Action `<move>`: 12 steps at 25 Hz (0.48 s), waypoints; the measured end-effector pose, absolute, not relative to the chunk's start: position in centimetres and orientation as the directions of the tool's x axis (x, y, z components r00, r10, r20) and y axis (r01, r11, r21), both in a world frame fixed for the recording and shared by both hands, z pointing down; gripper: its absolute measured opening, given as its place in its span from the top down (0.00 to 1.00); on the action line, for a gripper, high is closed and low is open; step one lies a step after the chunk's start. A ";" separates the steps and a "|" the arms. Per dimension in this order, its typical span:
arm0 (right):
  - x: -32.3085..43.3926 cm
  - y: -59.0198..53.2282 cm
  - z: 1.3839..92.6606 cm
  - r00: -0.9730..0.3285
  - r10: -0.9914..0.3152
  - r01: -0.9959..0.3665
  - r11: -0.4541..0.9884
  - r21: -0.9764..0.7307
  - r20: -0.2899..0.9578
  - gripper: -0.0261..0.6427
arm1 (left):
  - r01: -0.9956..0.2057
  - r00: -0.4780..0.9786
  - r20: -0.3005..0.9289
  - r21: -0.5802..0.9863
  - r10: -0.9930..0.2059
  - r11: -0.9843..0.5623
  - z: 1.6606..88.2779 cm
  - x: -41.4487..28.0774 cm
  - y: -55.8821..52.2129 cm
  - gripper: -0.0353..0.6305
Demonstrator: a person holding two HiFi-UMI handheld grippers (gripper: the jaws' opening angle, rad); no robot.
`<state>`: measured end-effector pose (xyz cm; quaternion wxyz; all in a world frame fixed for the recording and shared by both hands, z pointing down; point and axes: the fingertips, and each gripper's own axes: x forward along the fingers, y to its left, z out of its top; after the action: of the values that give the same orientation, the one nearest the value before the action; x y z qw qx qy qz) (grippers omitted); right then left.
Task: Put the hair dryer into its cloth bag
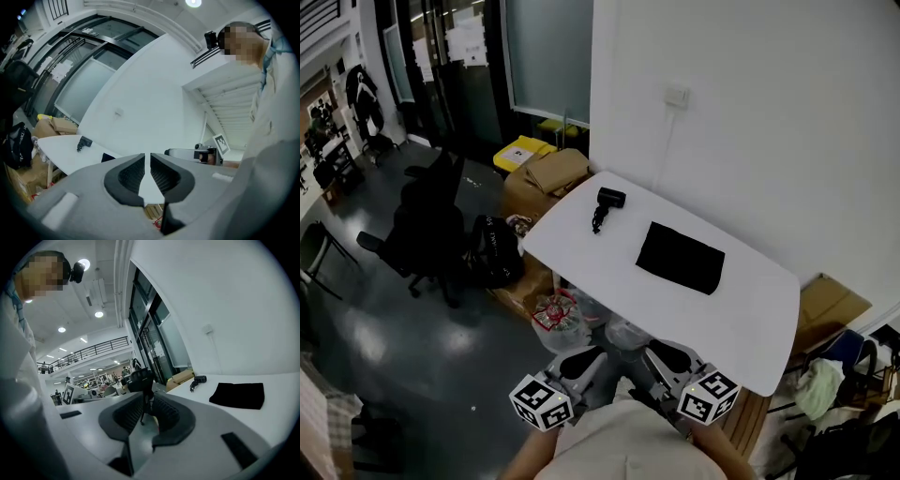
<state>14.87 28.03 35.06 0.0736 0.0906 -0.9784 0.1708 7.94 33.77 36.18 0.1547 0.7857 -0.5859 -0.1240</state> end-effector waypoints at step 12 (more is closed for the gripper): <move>9.9 19.4 36.6 -0.971 -0.154 -0.209 0.919 -0.333 0.183 0.85 | -0.889 0.281 0.019 0.383 -0.959 -0.253 37.3 3.6 25.9 0.88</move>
<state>9.91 19.37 36.60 0.0770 0.0928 -0.9766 0.1779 3.57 25.92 37.31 0.1616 0.7839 -0.5893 -0.1097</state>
